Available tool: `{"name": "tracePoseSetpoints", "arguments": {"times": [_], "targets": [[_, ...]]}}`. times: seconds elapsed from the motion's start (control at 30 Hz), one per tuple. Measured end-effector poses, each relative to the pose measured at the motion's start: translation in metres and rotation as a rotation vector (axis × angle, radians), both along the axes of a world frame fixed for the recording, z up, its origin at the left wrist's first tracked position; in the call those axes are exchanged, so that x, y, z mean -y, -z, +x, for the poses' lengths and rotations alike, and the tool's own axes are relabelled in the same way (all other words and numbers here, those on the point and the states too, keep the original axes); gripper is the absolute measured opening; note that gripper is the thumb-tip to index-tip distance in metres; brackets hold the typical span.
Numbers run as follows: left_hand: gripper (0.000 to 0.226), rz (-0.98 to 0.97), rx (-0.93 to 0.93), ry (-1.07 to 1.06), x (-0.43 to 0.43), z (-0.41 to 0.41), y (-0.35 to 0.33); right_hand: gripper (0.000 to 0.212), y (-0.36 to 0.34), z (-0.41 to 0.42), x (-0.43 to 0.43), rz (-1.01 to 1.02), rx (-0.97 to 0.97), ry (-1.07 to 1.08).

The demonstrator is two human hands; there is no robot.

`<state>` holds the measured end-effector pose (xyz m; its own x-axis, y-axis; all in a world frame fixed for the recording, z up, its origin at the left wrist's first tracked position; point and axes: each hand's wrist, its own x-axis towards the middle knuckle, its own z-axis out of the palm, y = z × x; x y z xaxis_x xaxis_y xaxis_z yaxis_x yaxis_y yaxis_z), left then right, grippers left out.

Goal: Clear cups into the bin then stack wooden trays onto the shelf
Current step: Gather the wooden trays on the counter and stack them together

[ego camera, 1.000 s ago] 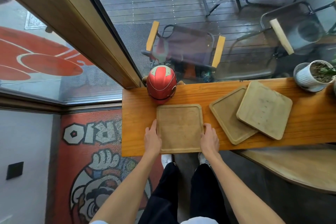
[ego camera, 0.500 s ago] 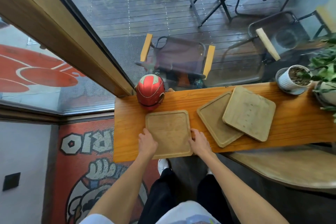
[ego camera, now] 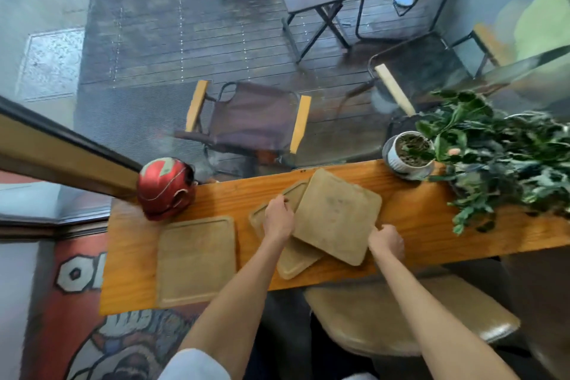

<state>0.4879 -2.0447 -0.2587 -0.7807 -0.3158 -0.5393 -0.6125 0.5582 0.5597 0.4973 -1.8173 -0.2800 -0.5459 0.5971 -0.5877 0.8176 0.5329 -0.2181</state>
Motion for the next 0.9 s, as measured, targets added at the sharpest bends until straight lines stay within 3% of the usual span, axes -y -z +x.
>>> {"name": "tracePoseSetpoints", "arguments": {"times": [0.1, 0.2, 0.37, 0.47, 0.57, 0.67, 0.77, 0.83, 0.9], "targets": [[0.029, -0.007, 0.134, -0.002, -0.030, -0.009, 0.015, 0.038, 0.023, -0.005, -0.017, -0.240, 0.057, 0.203], [0.029, -0.075, 0.152, 0.019, -0.036, -0.010, 0.027, 0.035, 0.024, -0.005, -0.021, -0.407, 0.002, 0.320], [0.047, -0.025, 0.224, 0.089, -0.023, -0.010, 0.029, 0.040, 0.012, -0.009, -0.030, -0.505, 0.077, 0.203], [0.035, 0.077, 0.266, 0.055, -0.018, -0.014, 0.013, 0.043, -0.007, -0.012, -0.033, -0.557, 0.124, 0.175], [0.037, 0.144, 0.215, -0.004, -0.010, -0.017, -0.011, 0.045, -0.027, -0.011, -0.026, -0.635, 0.115, 0.268], [0.040, 0.174, 0.082, -0.157, 0.013, -0.017, -0.033, 0.046, -0.054, -0.012, -0.004, -0.930, -0.063, 0.525], [0.023, 0.355, -0.098, -0.351, 0.038, -0.013, -0.079, 0.039, -0.091, -0.012, 0.028, -1.264, -0.261, 0.747], [0.040, 0.622, -0.178, -0.431, 0.057, -0.003, -0.122, 0.050, -0.116, -0.007, 0.049, -1.344, -0.314, 0.785], [0.058, 0.796, -0.226, -0.442, 0.093, 0.013, -0.135, 0.061, -0.133, 0.001, 0.072, -1.319, -0.293, 0.678]]}}
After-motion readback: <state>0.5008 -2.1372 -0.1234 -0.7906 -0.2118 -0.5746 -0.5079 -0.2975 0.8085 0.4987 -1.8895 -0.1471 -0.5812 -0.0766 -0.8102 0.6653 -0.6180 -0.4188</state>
